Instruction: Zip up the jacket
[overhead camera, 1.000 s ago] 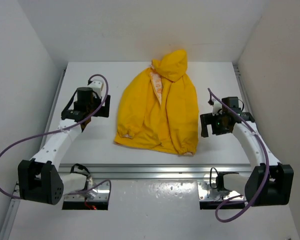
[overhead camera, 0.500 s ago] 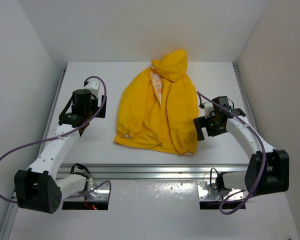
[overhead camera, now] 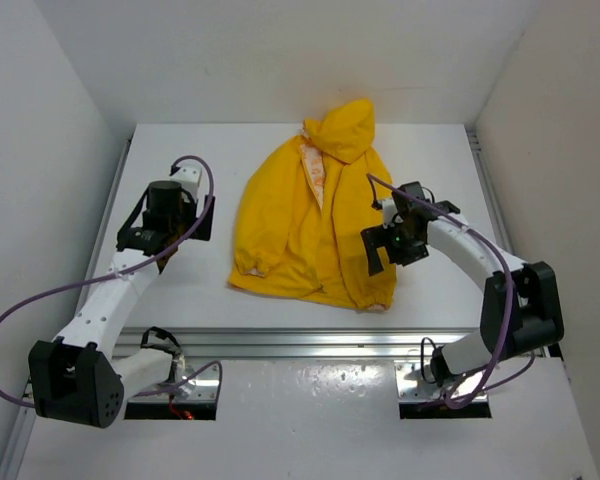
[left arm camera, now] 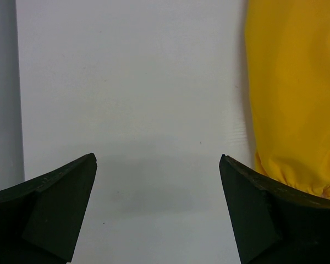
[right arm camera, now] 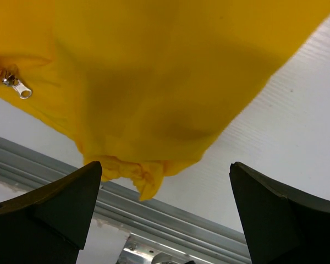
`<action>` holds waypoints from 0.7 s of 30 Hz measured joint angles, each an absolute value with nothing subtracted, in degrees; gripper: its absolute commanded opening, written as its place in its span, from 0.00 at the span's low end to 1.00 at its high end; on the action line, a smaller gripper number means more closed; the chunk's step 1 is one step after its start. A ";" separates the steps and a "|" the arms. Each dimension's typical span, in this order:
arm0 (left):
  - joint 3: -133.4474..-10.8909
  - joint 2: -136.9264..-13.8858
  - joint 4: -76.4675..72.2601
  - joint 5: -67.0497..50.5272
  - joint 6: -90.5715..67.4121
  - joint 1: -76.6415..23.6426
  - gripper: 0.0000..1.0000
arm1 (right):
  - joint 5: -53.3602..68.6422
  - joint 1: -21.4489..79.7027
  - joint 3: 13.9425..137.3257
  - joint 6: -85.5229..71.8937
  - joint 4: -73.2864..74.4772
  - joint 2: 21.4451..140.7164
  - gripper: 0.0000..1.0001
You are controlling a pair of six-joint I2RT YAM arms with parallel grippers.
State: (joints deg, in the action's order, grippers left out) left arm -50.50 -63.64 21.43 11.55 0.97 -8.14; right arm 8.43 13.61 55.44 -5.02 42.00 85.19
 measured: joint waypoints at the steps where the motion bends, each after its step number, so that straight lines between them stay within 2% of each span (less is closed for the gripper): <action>1: -50.50 -63.64 21.43 11.49 0.99 -8.01 1.00 | 8.29 14.50 55.48 -5.56 41.93 85.36 1.00; 14: -50.50 -64.84 21.47 10.09 0.78 -7.40 1.00 | 1.91 20.25 57.39 -9.69 41.06 93.56 1.00; 17: -50.52 -65.60 21.54 9.76 0.69 -7.18 1.00 | 0.40 21.54 58.00 -9.93 40.82 95.35 0.76; 18: -50.52 -65.69 21.58 9.67 0.58 -7.05 1.00 | -0.12 21.76 58.28 -9.96 40.73 96.07 0.62; 20: -50.52 -65.69 21.58 9.69 0.51 -6.98 1.00 | -0.67 21.91 58.61 -10.02 40.40 97.10 0.42; 21: -50.52 -65.69 21.58 9.72 0.49 -6.94 1.00 | -0.93 21.78 58.67 -10.00 40.32 97.45 0.06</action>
